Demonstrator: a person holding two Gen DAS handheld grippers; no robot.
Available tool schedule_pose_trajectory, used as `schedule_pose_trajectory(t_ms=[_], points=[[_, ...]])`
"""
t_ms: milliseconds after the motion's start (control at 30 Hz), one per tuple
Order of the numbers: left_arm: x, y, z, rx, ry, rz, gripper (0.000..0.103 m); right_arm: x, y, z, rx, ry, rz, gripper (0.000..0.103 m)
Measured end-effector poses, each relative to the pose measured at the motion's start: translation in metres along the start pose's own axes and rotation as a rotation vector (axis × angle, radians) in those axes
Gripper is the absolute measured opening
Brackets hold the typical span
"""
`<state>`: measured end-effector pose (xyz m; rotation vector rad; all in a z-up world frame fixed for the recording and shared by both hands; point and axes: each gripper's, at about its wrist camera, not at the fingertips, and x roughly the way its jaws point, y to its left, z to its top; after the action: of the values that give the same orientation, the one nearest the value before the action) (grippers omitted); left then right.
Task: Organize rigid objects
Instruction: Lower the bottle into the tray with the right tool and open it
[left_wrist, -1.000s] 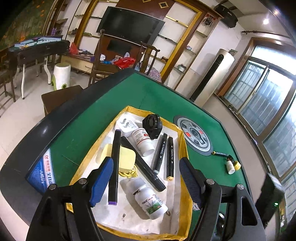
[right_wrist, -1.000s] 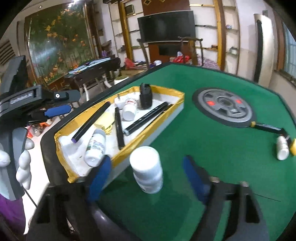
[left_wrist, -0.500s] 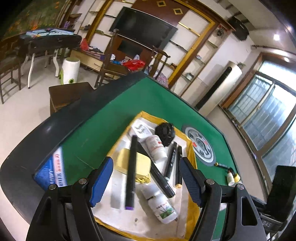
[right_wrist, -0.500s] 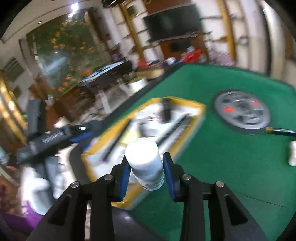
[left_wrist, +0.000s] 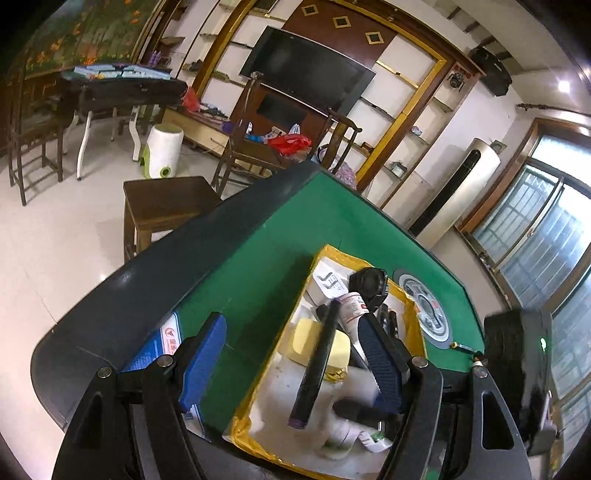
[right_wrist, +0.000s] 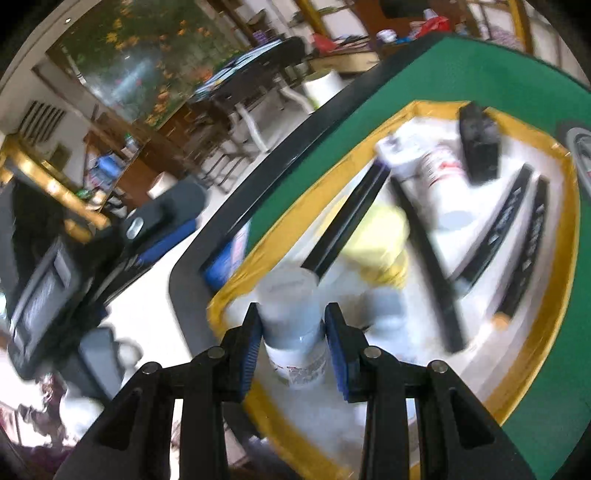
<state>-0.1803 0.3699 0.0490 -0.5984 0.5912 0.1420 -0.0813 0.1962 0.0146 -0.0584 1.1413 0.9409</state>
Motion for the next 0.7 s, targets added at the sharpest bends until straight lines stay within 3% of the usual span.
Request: schedule_pose_trajectory(t_ms=[200,300,500,567,700], points=[[0.004,-0.003,-0.001,0.018,0.013,0.003,0.077,0.015,-0.018,0.014,0.068,-0.019,-0.023,0.038],[0.006,-0.006,-0.002,0.03,0.017,0.021,0.082,0.001,-0.02,0.012,0.076,-0.091,0.005,0.041],[0.009,-0.039,-0.013,0.12,0.022,0.046,0.084,-0.046,-0.022,-0.009,0.045,-0.25,-0.093,0.053],[0.008,-0.057,-0.019,0.175,0.008,0.082,0.085,-0.063,-0.026,-0.021,0.041,-0.316,-0.152,0.059],[0.0,-0.098,-0.033,0.305,-0.082,0.21,0.1,-0.086,-0.035,-0.043,0.059,-0.411,-0.253,0.072]])
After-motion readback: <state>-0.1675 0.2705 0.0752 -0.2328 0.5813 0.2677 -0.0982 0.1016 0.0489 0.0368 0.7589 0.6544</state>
